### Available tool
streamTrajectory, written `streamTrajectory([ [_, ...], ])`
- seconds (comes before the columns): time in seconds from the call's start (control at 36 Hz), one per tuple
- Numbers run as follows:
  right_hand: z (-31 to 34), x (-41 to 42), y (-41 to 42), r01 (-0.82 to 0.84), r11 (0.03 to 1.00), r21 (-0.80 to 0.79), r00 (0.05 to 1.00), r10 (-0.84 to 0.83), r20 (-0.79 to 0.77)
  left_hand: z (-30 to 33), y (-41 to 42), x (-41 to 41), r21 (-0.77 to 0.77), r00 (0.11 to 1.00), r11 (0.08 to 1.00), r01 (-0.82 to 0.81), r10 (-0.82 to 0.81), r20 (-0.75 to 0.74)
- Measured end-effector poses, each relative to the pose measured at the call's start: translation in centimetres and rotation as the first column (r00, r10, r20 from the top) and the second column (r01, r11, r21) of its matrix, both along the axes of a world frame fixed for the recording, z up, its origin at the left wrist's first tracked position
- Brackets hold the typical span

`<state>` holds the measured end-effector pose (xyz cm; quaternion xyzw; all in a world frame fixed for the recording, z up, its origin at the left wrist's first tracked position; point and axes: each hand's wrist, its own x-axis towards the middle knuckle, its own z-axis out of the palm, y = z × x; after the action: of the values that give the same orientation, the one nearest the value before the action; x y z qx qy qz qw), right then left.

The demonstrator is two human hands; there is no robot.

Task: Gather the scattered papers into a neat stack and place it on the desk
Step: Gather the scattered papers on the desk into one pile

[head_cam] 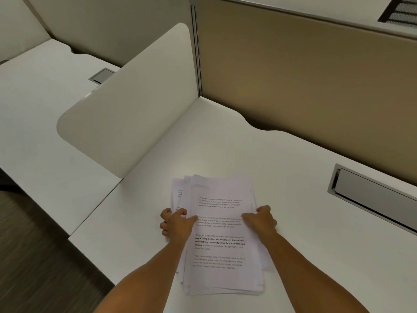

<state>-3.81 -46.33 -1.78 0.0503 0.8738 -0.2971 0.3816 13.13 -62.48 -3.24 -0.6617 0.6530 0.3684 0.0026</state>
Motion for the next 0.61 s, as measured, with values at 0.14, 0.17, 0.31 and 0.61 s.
streamTrajectory([
  [0.14, 0.2, -0.2, 0.4, 0.063, 0.989, -0.135, 0.998, -0.061, 0.023, 0.1, 0.6, 0.2, -0.009, 0.998, 0.998, 0.059, -0.059, 0.033],
  [0.17, 0.2, -0.2, 0.4, 0.076, 0.986, -0.152, 0.997, -0.071, 0.035, 0.2, 0.7, 0.2, -0.013, 0.997, 0.997, 0.072, -0.071, 0.042],
  [0.31, 0.0, 0.5, 0.6, 0.032, 0.991, -0.129, 0.996, -0.021, 0.088, 0.5, 1.7, -0.3, 0.029, 0.989, 0.991, 0.13, -0.132, 0.07],
  [0.61, -0.4, 1.2, 2.0, 0.107, 0.955, -0.277, 0.976, -0.048, 0.21, 0.3, 2.9, 0.3, -0.008, 0.959, 0.975, 0.221, -0.219, -0.179],
])
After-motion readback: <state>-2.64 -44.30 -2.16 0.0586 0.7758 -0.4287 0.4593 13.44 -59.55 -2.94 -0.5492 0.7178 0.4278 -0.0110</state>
